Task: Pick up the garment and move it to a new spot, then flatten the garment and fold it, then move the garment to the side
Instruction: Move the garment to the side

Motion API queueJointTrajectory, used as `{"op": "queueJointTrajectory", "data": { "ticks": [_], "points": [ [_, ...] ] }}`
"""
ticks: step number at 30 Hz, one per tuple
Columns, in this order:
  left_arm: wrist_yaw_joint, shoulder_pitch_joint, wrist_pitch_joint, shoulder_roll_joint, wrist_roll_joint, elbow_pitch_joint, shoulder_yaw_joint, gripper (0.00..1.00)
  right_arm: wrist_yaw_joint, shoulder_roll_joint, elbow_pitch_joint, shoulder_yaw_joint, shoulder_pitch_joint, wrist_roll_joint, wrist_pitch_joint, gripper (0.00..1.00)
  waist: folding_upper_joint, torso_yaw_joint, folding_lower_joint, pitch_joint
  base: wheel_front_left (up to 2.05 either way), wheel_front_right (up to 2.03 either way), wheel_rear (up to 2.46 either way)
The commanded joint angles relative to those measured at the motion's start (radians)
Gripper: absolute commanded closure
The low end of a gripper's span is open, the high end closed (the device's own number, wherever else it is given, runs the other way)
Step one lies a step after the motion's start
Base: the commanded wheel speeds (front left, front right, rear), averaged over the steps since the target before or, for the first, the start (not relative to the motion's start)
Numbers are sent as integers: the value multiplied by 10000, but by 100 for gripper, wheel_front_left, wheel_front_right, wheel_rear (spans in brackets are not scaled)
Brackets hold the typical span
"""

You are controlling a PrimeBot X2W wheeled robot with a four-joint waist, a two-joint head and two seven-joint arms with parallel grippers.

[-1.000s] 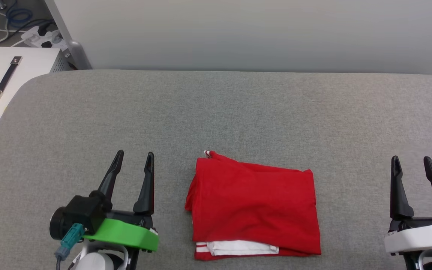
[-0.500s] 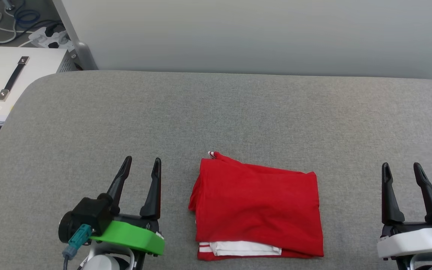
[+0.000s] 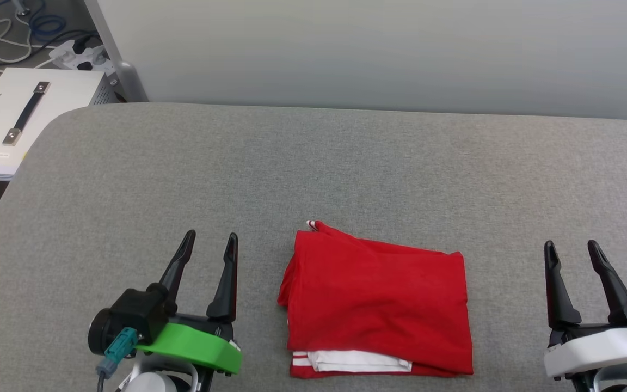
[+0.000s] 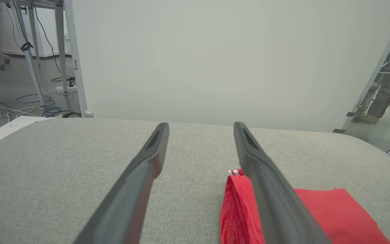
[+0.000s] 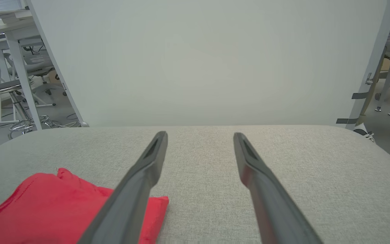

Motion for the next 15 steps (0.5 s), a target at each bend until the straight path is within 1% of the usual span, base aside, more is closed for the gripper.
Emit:
{"op": "queueJointTrajectory", "data": {
  "ticks": [1,5,7,10,13,15],
  "points": [
    [-27,121,-57,17,73,-14,-33,0,-9,-94,-123,44,92,221,214,0,-1,41,0,40,0,0,0],
    [-27,74,-57,-4,54,-35,16,0,-9,-381,-509,240,26,977,1669,0,-1,133,0,129,0,0,0],
    [-27,65,-57,-15,54,-34,4,0,-9,-640,-772,508,-32,1393,2712,0,-1,189,0,176,0,0,0],
    [-27,37,-57,-39,45,24,-37,0,-9,-923,-1257,649,-157,1870,4287,0,-1,303,0,307,0,0,0],
    [-27,-44,-57,-50,35,49,-82,0,-9,-1031,-1571,647,-255,2003,5968,0,-1,405,0,427,0,0,0],
    [-27,-118,-57,-63,42,45,-69,0,-9,-915,-1682,629,-263,2189,7378,0,-1,511,0,528,0,0,0]
  ]
}}
